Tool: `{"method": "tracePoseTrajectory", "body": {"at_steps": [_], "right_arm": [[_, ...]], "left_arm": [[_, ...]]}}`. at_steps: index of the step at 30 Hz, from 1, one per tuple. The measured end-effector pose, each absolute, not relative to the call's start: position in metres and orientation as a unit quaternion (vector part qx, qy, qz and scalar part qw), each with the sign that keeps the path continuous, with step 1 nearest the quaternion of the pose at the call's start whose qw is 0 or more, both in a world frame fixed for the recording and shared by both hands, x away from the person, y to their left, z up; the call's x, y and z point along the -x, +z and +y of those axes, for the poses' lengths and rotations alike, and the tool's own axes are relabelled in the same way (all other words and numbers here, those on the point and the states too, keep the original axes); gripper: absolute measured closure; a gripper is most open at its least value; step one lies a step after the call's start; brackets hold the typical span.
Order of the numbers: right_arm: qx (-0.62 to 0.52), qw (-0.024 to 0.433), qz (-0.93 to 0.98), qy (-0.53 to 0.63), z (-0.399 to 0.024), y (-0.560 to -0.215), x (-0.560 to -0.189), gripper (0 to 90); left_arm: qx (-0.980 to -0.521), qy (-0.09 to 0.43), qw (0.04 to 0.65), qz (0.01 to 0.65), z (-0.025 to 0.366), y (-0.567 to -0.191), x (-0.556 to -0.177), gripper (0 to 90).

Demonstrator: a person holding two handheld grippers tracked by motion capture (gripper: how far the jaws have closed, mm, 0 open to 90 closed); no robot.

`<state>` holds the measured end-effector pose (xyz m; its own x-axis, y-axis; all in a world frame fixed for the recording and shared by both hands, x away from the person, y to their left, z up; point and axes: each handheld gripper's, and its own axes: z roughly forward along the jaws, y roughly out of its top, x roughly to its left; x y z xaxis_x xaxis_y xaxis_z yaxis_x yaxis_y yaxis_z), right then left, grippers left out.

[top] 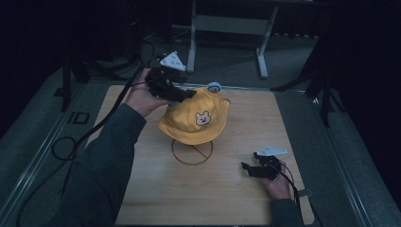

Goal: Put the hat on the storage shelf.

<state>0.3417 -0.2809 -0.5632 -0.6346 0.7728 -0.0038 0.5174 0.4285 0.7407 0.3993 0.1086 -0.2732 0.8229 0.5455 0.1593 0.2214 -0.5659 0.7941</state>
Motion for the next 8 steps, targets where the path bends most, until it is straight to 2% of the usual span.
{"method": "tracePoseTrajectory", "body": {"at_steps": [8], "right_arm": [[-0.39,0.175,0.827,0.366,-0.281,-0.563,-0.342,27.2]], "left_arm": [[-0.844,0.216,0.421,0.254,0.14,-0.262,-0.396,42.9]]}}
